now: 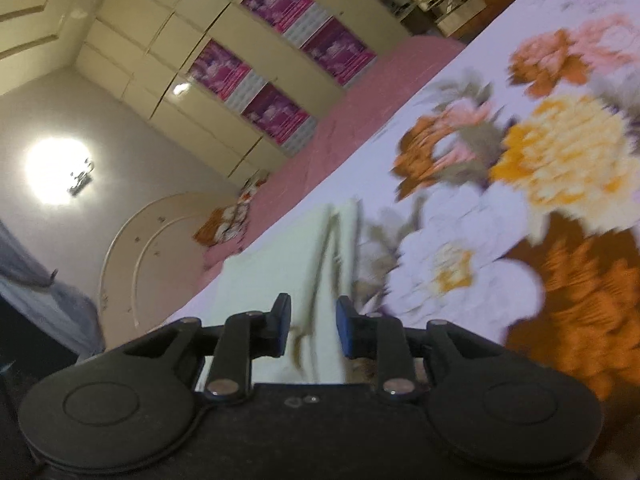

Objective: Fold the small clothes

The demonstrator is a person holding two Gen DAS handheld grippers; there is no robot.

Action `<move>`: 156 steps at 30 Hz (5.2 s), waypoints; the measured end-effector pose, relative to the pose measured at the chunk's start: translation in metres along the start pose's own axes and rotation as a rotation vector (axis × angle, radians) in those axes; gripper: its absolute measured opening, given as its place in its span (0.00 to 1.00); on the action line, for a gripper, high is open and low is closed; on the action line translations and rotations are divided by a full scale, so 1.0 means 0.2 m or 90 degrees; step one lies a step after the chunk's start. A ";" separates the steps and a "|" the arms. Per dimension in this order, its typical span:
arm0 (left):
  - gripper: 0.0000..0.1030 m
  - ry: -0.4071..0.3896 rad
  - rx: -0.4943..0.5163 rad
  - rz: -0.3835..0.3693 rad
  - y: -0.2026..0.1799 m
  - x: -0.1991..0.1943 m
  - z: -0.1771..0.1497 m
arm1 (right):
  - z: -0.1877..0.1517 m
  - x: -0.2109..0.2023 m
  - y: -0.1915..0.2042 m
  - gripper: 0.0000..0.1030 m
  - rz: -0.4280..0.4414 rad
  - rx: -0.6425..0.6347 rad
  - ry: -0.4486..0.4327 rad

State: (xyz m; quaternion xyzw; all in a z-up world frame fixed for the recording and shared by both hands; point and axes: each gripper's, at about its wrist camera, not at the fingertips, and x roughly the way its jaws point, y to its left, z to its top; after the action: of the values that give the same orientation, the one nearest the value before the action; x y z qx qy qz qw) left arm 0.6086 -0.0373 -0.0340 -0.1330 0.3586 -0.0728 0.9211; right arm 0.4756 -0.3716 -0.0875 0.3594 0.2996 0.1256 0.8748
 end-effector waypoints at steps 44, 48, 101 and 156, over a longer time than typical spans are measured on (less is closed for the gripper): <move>0.71 0.050 0.006 -0.094 0.08 0.26 -0.20 | 0.01 0.30 0.22 0.15 -0.103 -0.217 0.096; 0.71 0.003 -0.013 -0.105 0.13 0.22 -0.13 | 0.01 0.30 0.19 0.21 -0.065 -0.192 0.088; 0.78 -0.008 0.079 -0.006 0.14 0.02 -0.42 | -0.37 0.19 0.44 0.16 -0.152 -0.555 0.124; 0.80 0.016 0.091 -0.022 0.16 0.09 -0.19 | -0.10 0.20 0.41 0.26 -0.147 -0.337 0.040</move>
State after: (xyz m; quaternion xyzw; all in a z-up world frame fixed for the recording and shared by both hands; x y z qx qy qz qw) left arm 0.5974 -0.0183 -0.0831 -0.0718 0.3617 -0.1158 0.9223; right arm 0.4945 -0.2858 -0.0581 0.0785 0.3220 0.1101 0.9370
